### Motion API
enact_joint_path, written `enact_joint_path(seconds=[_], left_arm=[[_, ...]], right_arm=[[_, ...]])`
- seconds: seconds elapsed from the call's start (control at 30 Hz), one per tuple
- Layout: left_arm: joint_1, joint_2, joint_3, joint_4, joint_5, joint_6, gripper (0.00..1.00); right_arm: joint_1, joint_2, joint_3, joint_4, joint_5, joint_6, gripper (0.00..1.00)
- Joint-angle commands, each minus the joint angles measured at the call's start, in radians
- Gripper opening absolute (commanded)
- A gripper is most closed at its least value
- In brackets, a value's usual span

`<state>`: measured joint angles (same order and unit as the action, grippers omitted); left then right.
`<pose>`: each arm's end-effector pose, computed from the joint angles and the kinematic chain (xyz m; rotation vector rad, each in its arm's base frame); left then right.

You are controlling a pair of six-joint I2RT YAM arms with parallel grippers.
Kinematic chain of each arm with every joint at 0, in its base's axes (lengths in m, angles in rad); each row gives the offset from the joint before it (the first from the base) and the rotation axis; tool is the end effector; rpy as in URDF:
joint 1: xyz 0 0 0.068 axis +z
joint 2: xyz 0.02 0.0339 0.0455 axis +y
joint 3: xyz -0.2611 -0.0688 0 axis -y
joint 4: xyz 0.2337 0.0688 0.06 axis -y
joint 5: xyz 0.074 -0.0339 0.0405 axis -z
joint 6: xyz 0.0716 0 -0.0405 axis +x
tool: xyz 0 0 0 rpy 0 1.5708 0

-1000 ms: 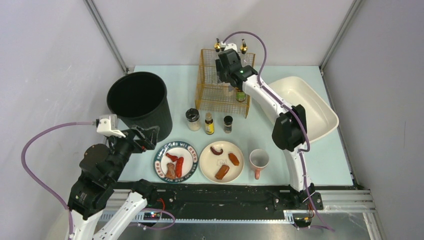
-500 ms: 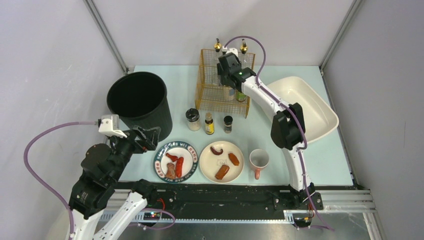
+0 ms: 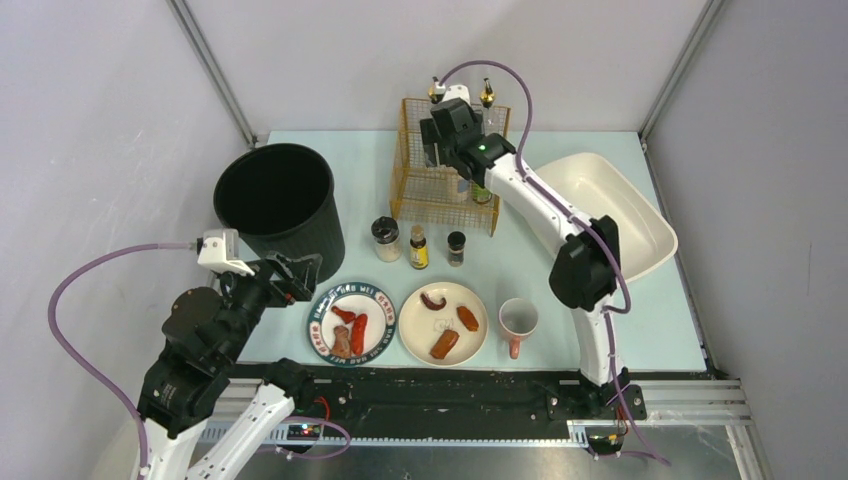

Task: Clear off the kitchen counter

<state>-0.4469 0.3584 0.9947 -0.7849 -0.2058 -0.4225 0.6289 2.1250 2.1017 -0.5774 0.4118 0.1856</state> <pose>0.0697 -0.0172 0.3709 -0.1329 1.7335 -0.4661 0.4274 0.2754 0.3111 -0.2365 2.1022 0.0357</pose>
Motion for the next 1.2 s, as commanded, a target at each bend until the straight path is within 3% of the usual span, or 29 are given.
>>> enact_joint_path(seconds=[0.0,0.23,0.63,0.87,1.17], left_arm=[[-0.003,-0.003,0.015,0.009,0.014,-0.009,0.98],[-0.003,-0.001,0.027,0.008,0.013,-0.001,0.98],[-0.002,0.006,0.030,0.003,-0.005,0.001,0.98],[-0.003,-0.001,0.021,0.002,-0.011,-0.009,0.98],[-0.002,-0.018,0.017,-0.010,-0.009,-0.019,0.98]], right_arm=[[0.038,-0.138,0.007,0.045,0.072,-0.070,0.85],[0.134,-0.259,-0.107,0.052,0.059,-0.145,0.86],[0.273,-0.403,-0.288,-0.017,-0.151,-0.096,0.84],[0.296,-0.351,-0.323,0.038,-0.300,-0.079,0.84],[0.299,-0.154,-0.153,-0.020,-0.322,-0.044,0.95]])
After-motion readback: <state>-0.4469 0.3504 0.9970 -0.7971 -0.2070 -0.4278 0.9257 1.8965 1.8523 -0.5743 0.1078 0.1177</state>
